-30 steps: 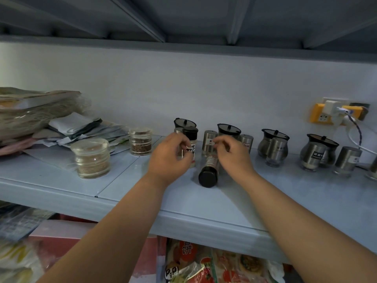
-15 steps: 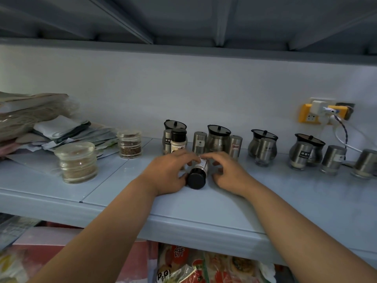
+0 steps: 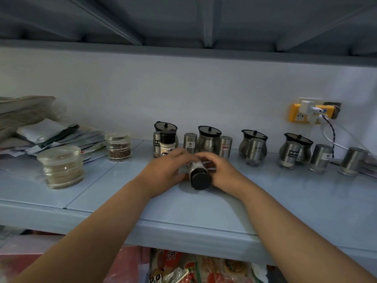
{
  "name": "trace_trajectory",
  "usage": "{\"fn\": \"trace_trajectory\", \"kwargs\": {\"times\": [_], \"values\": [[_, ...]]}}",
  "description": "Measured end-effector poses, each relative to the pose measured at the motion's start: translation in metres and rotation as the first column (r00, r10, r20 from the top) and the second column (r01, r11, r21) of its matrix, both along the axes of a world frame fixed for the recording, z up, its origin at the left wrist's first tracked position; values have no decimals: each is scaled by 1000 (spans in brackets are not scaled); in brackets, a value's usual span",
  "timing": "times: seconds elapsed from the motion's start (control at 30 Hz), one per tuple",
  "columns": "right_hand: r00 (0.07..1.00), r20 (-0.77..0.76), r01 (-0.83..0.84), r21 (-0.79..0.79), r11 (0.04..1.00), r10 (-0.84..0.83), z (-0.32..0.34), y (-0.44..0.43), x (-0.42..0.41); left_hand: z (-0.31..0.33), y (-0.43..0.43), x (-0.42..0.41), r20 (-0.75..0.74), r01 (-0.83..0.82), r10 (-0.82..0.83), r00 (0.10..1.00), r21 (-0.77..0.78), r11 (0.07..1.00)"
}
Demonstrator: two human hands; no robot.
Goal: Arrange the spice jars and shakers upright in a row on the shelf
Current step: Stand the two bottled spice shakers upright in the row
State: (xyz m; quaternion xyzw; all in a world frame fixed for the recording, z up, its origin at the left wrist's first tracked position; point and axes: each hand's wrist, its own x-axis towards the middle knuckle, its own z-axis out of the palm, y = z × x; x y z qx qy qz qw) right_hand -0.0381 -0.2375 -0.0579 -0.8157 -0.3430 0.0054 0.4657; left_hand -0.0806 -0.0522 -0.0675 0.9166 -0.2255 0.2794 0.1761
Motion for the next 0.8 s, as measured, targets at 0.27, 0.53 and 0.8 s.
{"fn": "trace_trajectory", "kwargs": {"times": [0.27,0.53,0.8], "values": [[994,-87,94,282,955,-72,11,-3,1,14,-34,20,-25,44,-55,998,-323,945],[974,-201,171,370,913,-101,9,-4,6,5,-42,26,-95,-33,-24,995,-557,830],[968,-228,185,352,918,-107,13,-8,1,2,-40,22,-92,-65,10,996,-620,782]]}}
